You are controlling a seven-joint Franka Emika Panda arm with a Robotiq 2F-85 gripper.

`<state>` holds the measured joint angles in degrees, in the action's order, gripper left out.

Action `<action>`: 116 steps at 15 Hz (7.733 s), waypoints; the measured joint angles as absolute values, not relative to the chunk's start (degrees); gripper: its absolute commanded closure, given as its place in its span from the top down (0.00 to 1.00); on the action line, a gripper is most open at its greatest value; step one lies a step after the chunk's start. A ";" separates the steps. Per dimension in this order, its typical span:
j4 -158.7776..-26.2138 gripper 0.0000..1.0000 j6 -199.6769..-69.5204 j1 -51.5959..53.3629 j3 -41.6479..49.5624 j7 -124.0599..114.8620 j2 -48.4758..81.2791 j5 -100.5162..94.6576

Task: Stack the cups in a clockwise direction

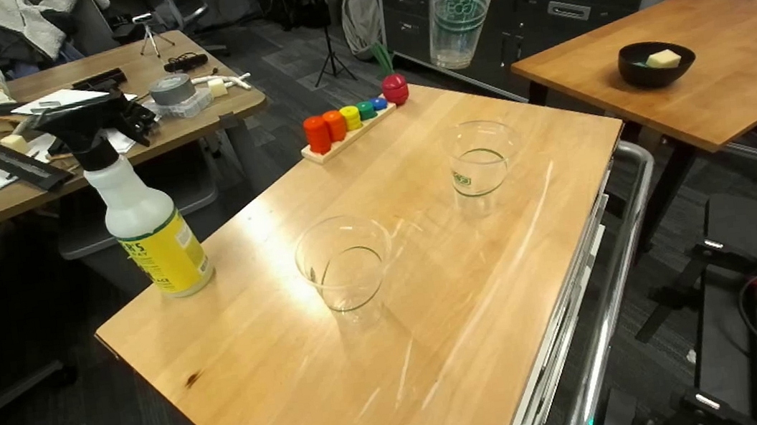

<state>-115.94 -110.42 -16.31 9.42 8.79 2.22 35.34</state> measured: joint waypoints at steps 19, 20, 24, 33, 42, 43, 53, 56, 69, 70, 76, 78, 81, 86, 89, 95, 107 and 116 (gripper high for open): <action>-125.87 0.09 -109.18 -9.13 8.43 11.70 -0.65 32.13; -126.22 0.09 -110.42 -9.03 8.37 11.69 -0.65 31.44; -127.11 0.08 -113.80 -9.02 8.37 11.69 -0.95 29.06; -129.77 0.47 -116.66 -8.86 7.77 11.74 -0.97 24.89; -131.50 1.00 -119.01 -7.82 6.92 11.98 -0.96 21.62; -131.82 1.00 -120.00 -7.77 6.83 11.92 -0.93 20.88; -132.54 0.68 -132.54 -6.59 5.13 8.87 5.01 18.13; -132.44 0.44 -135.57 -6.44 4.68 7.47 6.40 18.13; -132.91 0.05 -136.35 -6.49 4.78 7.18 5.40 18.03; -132.95 0.05 -136.16 -6.51 4.80 7.31 5.33 18.03; -132.83 0.04 -132.42 -6.25 4.06 7.64 3.74 18.62; -132.72 0.04 -131.98 -5.48 3.19 7.57 2.23 19.13; -132.48 0.06 -132.47 -3.34 1.47 7.44 -0.71 20.62; -132.51 0.05 -137.77 1.11 -1.59 6.67 -4.43 22.30; -132.53 0.05 -141.13 3.32 -2.94 6.38 -5.16 22.33; -132.95 0.05 -143.71 6.04 -4.65 6.38 -5.17 22.64; -134.48 0.02 -144.56 8.26 -7.15 6.26 -3.36 23.91; -133.07 0.70 -144.56 8.25 -7.23 5.89 3.14 23.86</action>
